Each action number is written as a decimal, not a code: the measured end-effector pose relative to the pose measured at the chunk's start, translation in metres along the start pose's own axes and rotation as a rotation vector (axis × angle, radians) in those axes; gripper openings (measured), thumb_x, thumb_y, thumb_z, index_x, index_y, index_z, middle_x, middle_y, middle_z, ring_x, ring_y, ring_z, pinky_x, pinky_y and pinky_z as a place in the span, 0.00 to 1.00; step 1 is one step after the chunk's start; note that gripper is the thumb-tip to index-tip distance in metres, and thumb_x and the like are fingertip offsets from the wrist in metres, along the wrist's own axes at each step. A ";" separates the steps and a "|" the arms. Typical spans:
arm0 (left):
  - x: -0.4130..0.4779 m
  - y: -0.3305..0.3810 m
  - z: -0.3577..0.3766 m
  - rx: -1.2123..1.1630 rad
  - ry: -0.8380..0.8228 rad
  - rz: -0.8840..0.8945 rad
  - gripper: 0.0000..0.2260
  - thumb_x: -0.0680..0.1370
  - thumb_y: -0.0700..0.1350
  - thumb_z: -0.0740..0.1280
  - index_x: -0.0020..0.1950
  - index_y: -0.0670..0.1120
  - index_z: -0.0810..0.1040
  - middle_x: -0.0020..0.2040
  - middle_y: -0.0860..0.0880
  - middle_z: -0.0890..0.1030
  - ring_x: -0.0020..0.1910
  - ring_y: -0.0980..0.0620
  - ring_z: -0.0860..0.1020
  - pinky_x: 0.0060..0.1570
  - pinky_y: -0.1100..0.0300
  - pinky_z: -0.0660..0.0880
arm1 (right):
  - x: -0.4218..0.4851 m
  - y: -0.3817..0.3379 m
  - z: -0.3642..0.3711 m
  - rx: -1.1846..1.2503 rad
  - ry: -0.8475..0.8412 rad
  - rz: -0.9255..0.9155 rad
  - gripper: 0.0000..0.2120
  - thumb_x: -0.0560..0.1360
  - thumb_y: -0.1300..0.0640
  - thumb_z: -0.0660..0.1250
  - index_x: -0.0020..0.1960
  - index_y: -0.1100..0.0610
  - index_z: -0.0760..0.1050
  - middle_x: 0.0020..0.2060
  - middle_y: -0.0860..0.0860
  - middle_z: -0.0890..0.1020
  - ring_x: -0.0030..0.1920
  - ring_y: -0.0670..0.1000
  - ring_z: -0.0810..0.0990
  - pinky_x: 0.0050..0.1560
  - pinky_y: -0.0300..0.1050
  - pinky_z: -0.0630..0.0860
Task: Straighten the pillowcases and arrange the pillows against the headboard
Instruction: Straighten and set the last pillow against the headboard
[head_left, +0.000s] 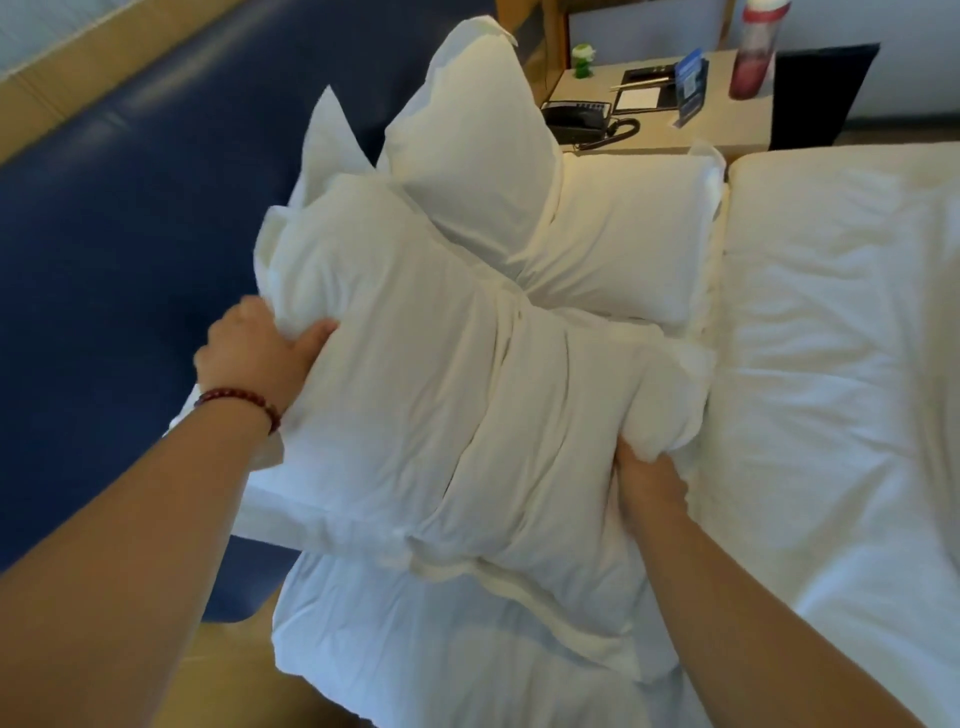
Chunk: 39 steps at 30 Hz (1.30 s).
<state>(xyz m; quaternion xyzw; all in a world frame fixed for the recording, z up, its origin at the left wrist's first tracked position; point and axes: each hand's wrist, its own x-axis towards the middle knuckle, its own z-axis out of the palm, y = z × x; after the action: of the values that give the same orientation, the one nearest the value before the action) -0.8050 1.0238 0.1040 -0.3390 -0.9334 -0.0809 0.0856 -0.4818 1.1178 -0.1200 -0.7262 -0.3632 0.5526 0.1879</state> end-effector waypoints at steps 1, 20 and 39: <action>-0.001 0.001 0.008 0.023 -0.082 -0.019 0.36 0.72 0.71 0.63 0.61 0.40 0.69 0.57 0.39 0.77 0.54 0.36 0.76 0.53 0.39 0.75 | 0.004 0.010 -0.004 0.045 -0.073 0.020 0.51 0.63 0.25 0.67 0.74 0.58 0.65 0.70 0.59 0.71 0.68 0.62 0.71 0.69 0.58 0.67; -0.067 0.088 0.204 0.418 -0.490 0.572 0.33 0.77 0.69 0.37 0.79 0.56 0.34 0.80 0.48 0.36 0.76 0.45 0.30 0.71 0.46 0.26 | 0.009 0.029 0.018 -0.113 0.079 -0.168 0.43 0.69 0.30 0.66 0.73 0.56 0.60 0.66 0.59 0.75 0.64 0.63 0.74 0.61 0.54 0.69; -0.125 0.098 0.213 -0.090 -0.493 0.453 0.31 0.79 0.68 0.44 0.79 0.60 0.41 0.81 0.49 0.39 0.79 0.46 0.36 0.73 0.42 0.35 | -0.004 0.068 -0.048 -0.021 0.432 -0.258 0.17 0.82 0.48 0.58 0.38 0.56 0.64 0.32 0.52 0.72 0.39 0.57 0.72 0.39 0.45 0.60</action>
<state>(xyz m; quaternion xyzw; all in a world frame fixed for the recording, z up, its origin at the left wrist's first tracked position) -0.6697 1.0654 -0.1204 -0.5506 -0.8225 -0.0164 -0.1417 -0.4156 1.0763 -0.1479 -0.7769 -0.4103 0.3522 0.3225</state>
